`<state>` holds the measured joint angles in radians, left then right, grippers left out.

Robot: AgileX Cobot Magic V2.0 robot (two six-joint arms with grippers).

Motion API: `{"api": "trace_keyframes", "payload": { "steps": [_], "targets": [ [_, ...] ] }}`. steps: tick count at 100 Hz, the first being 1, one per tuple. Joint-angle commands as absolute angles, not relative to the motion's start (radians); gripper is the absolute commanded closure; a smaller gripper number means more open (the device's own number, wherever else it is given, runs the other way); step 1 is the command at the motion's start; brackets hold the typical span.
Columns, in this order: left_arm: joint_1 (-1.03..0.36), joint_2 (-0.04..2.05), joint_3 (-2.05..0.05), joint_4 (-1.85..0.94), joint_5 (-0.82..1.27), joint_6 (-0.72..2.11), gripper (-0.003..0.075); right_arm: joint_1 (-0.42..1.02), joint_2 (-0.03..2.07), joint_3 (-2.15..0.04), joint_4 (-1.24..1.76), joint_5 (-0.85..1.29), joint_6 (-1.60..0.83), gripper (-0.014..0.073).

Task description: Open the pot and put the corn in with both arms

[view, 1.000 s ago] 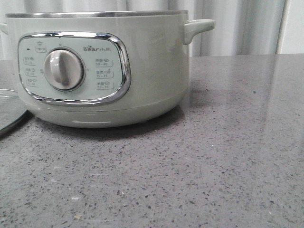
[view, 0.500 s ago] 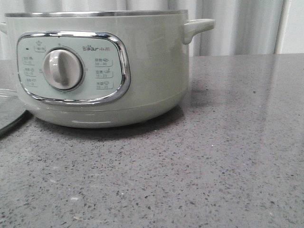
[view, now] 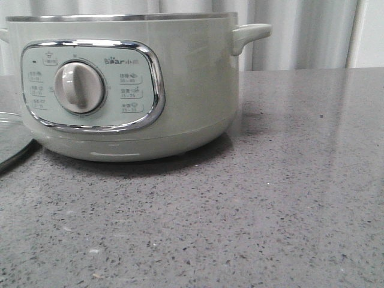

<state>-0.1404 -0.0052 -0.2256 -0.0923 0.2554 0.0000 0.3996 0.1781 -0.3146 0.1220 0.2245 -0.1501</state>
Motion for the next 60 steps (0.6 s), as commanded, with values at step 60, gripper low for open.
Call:
{"api": "trace_keyframes", "payload": {
  "steps": [60],
  "targets": [
    [0.011,-0.039,0.009,0.024,0.233,-0.006,0.0741,0.398,0.187,-0.341,0.127,0.139,-0.158,0.0667]
  ]
}}
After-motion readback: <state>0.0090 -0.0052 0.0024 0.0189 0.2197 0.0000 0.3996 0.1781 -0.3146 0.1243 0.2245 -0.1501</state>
